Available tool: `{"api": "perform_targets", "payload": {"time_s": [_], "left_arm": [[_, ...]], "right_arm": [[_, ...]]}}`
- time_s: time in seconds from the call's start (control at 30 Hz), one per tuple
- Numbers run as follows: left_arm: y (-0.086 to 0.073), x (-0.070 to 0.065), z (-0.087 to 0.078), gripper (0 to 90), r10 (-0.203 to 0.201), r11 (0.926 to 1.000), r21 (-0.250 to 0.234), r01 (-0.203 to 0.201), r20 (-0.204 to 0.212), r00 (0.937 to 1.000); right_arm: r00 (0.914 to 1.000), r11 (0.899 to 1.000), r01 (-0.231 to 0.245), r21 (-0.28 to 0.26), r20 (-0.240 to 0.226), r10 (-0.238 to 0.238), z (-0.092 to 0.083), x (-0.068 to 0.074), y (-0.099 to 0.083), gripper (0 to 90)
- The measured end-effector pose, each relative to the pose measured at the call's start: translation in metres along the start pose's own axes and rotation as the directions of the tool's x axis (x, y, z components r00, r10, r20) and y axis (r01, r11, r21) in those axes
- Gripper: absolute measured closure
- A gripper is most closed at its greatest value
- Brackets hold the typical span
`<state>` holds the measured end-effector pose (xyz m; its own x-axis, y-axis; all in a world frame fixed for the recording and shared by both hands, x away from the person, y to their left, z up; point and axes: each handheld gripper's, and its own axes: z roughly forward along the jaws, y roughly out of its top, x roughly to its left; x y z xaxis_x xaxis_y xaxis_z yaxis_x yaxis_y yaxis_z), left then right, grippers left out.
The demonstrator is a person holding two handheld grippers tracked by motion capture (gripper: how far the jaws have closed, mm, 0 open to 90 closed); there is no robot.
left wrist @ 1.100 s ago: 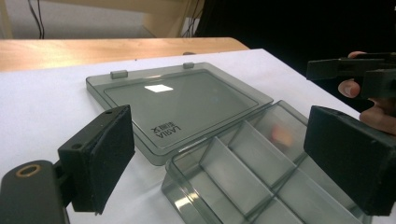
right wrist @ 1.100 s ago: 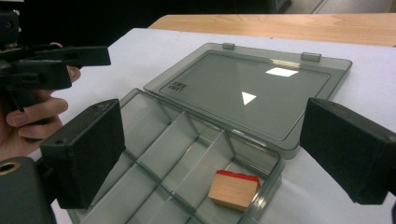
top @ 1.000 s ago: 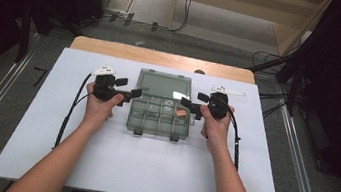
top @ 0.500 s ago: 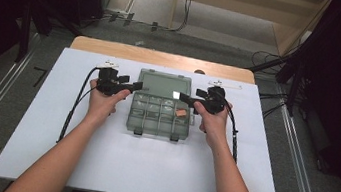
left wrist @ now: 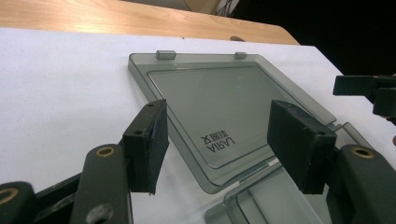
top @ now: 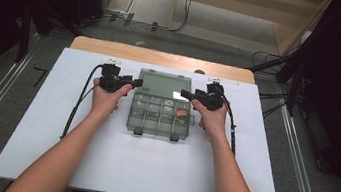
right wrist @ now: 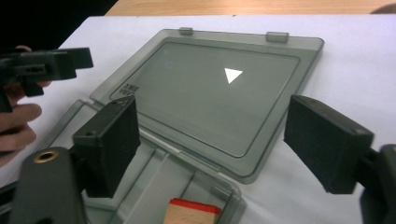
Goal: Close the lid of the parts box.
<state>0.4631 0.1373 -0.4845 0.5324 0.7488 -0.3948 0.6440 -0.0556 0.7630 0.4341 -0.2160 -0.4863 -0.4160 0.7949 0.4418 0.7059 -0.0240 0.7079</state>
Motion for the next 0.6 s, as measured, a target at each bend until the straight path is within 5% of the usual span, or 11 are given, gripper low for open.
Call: {"api": "perform_targets", "payload": {"time_s": [0.27,0.6], "left_arm": [[0.000,0.002,0.009,43.3,-0.031,0.9988,0.038,0.032,-0.002,0.9995],[-0.004,0.002,0.021,43.5,-0.052,0.9955,0.079,0.053,-0.012,0.9986]], "right_arm": [[0.9981,0.998,-0.062,0.016,-0.003,0.062,0.005,-0.009,-0.002,29.1],[0.9971,0.996,-0.076,0.050,0.002,0.076,0.013,-0.012,-0.006,37.8]]}}
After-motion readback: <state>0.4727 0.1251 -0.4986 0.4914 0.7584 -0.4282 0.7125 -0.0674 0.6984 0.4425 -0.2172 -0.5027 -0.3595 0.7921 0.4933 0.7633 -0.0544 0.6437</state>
